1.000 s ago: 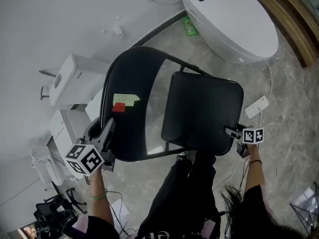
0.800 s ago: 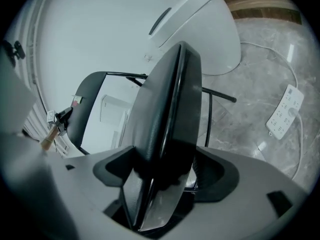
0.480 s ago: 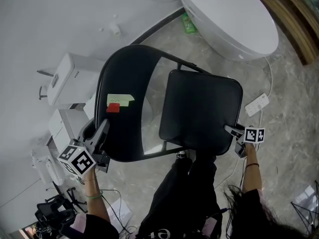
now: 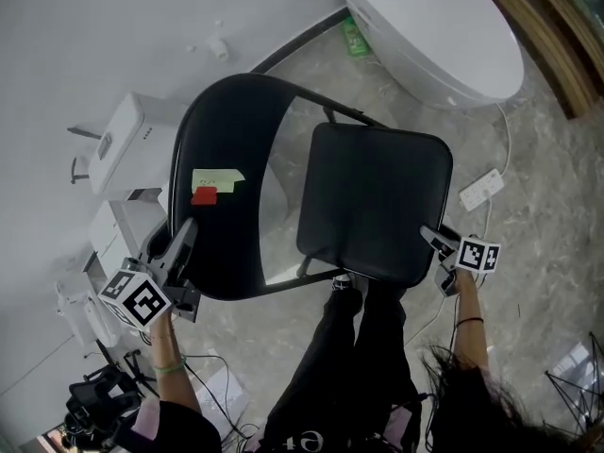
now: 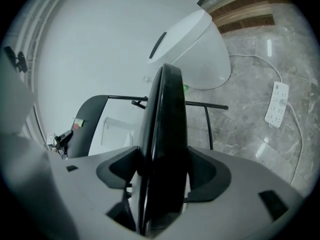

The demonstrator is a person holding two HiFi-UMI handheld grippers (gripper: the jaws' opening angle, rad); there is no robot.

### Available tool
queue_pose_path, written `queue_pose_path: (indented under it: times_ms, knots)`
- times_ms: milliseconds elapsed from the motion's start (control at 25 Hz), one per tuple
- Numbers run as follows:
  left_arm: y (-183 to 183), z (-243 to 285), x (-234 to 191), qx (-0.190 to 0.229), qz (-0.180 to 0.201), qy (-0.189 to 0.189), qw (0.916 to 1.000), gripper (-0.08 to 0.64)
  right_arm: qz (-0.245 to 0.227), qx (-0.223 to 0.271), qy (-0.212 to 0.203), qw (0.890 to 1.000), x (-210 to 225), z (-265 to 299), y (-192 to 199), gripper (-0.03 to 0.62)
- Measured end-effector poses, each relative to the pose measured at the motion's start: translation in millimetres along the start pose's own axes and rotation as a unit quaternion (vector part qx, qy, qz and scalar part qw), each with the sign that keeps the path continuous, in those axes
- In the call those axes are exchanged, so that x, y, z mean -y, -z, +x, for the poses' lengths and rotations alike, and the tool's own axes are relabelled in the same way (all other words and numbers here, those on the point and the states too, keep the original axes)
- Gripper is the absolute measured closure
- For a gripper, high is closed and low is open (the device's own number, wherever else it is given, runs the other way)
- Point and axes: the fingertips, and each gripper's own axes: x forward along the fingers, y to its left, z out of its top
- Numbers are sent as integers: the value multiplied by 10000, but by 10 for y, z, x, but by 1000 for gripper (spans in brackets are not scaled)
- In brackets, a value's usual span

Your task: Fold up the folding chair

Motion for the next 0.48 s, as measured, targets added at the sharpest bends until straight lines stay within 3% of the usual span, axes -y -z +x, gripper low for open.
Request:
queue_pose_path:
  times_ms: [280, 480]
  knots:
    - [-196, -258, 29, 96, -158, 228, 9996, 410, 58, 341, -111, 9993, -671, -121, -171, 313]
    - [-313, -411, 129, 201, -393, 445, 9980, 411, -90, 324, -120, 9994, -1103, -213, -242, 325]
